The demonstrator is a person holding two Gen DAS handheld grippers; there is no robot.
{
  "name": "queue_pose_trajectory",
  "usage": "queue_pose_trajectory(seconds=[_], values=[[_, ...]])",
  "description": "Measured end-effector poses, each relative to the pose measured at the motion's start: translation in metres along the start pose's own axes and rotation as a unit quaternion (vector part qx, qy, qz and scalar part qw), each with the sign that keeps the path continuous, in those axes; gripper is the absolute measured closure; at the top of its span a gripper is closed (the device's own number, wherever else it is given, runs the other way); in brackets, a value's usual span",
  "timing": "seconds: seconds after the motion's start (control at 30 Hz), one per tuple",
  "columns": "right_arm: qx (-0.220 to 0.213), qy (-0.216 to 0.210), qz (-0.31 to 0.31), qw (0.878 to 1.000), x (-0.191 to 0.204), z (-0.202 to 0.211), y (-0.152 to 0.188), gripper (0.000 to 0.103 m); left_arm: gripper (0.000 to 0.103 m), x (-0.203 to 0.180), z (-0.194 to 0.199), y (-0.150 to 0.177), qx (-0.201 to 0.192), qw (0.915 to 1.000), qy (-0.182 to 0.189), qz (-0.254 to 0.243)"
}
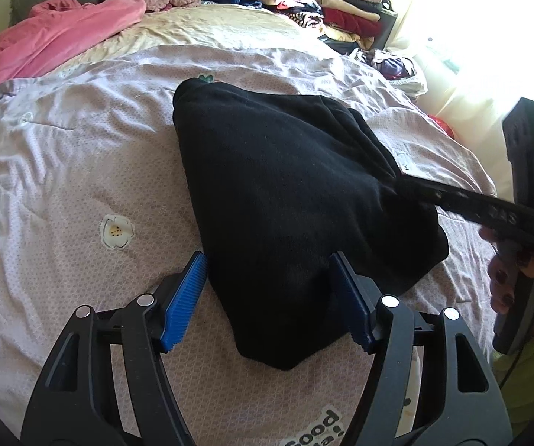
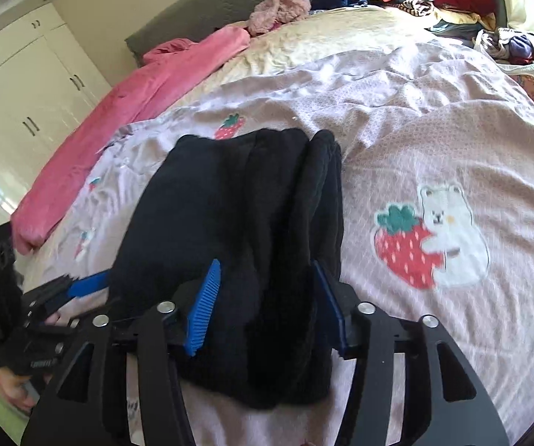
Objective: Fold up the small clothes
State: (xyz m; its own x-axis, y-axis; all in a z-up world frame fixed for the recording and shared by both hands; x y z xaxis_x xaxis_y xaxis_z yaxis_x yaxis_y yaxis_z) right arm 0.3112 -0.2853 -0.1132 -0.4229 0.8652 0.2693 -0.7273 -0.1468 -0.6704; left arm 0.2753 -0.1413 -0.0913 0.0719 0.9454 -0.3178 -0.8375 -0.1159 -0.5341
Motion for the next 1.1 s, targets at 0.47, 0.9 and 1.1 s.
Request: queue_pose_trajectory(seconds=[0.47,0.9,1.1], values=[[0.016,-0.018,0.01,1.0,0.01,-0.001,0.021,0.084,0.038,-0.001,0.0,0.011,0.012,0.9999,0.009,0.005],[0.038,0.066,0.057,0.995,0.002,-0.005,0.038,0.081,0.035,-0.009,0.001,0.02,0.023,0.9997,0.011,0.001],[0.02,0.053,0.018,0.998,0.0,-0.001,0.041,0.071,0.031,-0.009,0.001,0.027,0.026,0.9996,0.011,-0.005]])
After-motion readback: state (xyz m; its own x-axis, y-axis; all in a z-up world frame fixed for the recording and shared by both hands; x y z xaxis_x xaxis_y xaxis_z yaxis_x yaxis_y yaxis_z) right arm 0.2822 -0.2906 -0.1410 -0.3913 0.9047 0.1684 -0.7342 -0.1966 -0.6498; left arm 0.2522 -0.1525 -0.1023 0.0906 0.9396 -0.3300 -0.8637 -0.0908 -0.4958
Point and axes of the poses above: each gripper's, at about its wrist camera, not at the fingertips, and z roughly against the way its jaws point, x to its left, y to its underside, the point moved 7 cm from there along -z, roughly the way its jaws point, and after that the axes turned 12 degrees about z, right-handed, at the moved point
